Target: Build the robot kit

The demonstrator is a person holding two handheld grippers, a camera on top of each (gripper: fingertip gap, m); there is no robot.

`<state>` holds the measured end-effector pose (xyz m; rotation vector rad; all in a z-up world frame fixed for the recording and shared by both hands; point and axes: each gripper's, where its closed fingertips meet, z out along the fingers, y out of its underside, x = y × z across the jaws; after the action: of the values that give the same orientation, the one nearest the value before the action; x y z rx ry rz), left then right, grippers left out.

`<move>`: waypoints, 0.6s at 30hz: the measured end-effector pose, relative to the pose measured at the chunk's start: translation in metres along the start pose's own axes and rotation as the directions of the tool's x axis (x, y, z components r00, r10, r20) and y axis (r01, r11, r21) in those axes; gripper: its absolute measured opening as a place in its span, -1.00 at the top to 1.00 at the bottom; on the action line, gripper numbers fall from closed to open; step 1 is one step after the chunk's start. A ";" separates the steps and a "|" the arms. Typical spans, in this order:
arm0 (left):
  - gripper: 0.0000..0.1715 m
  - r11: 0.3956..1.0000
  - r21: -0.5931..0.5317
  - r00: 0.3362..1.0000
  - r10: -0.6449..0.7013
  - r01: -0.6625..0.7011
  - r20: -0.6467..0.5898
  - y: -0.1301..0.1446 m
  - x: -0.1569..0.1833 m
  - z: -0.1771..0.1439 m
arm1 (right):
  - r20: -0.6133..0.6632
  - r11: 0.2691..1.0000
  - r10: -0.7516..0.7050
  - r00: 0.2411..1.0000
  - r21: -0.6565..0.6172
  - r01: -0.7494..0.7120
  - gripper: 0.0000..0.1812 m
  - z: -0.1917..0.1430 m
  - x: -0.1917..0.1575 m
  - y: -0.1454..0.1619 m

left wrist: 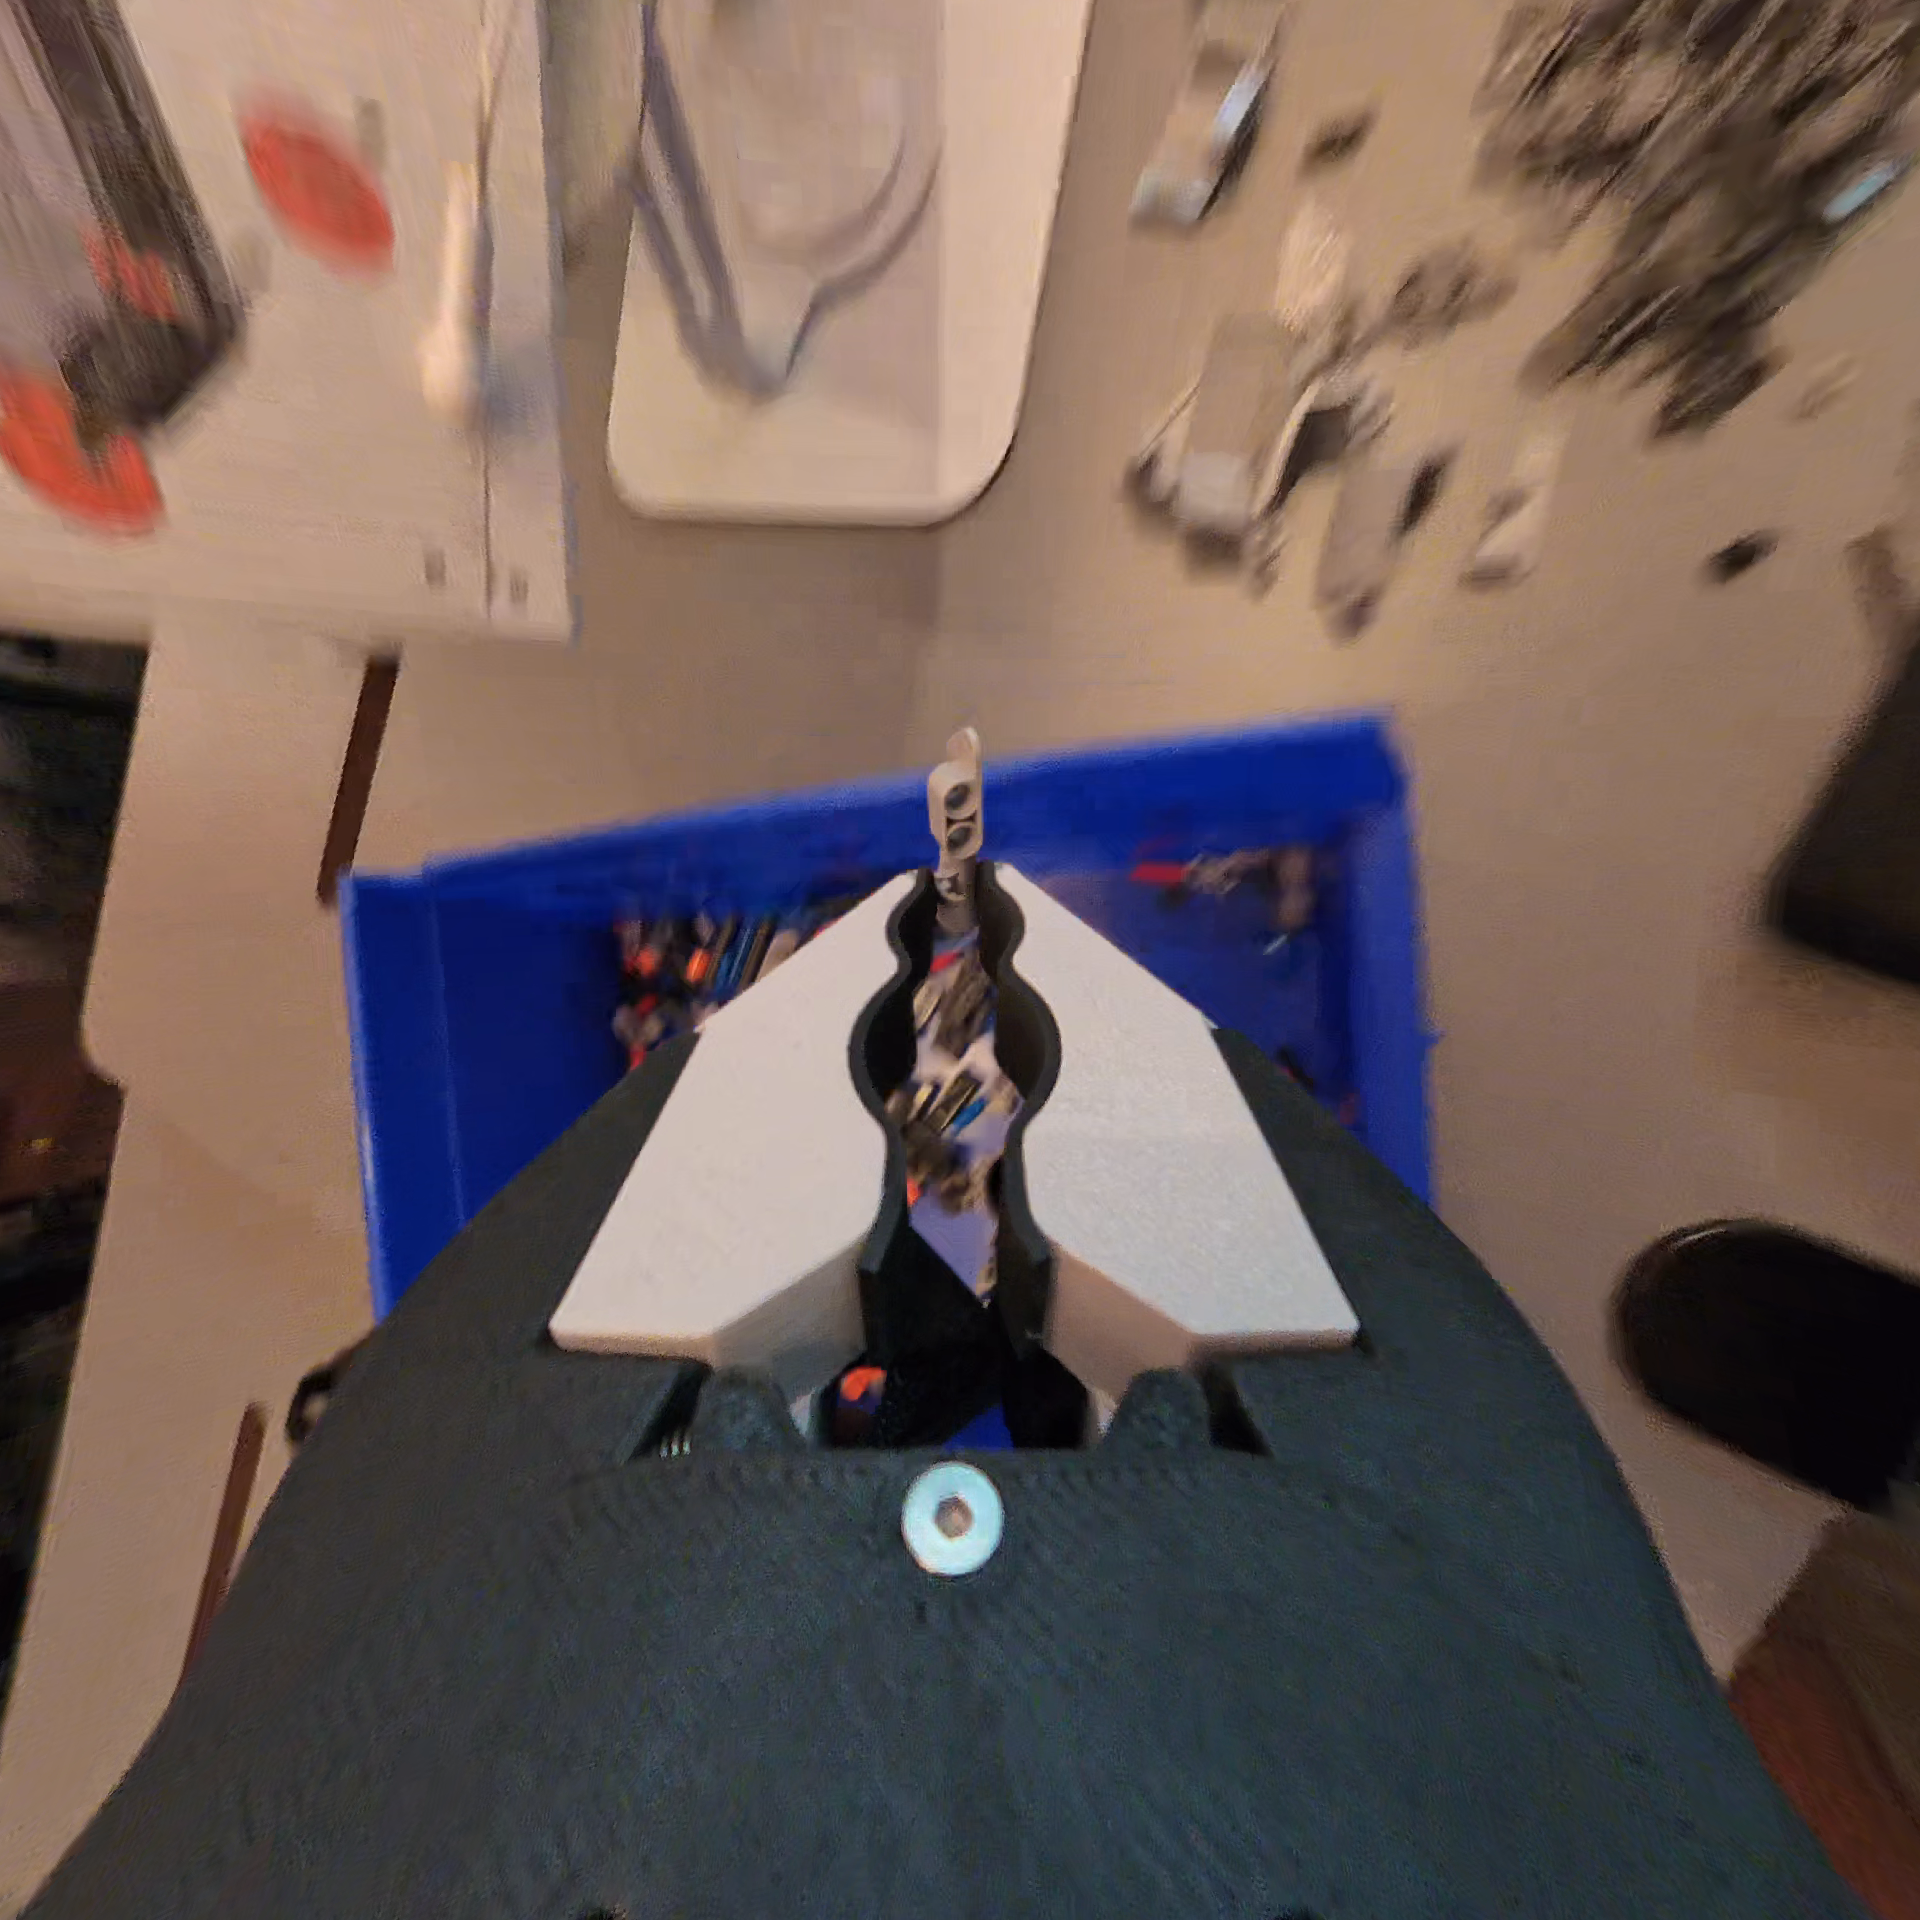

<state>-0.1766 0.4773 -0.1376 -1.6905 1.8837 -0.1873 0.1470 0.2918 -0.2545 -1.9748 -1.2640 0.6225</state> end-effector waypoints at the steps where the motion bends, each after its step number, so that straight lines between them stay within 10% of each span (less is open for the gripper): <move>1: 0.91 0.999 0.043 0.999 0.003 -0.002 -0.035 -0.019 0.012 -0.005 | 0.000 1.000 -0.001 1.000 -0.001 0.001 0.73 0.000 0.000 0.000; 9: 0.92 0.997 0.054 0.961 0.061 -0.048 -0.269 -0.088 0.138 0.035 | -0.003 1.000 -0.024 1.000 -0.005 0.024 0.73 0.000 -0.002 0.001; 18: 0.91 0.988 -0.149 0.978 0.011 -0.043 -0.208 -0.054 0.177 0.101 | 0.005 1.000 -0.029 1.000 -0.009 0.029 0.73 -0.003 -0.006 0.004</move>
<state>-0.0816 0.3286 -0.2527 -1.8051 2.1202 -0.2199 0.1489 0.2845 -0.2560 -1.9606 -1.2980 0.6082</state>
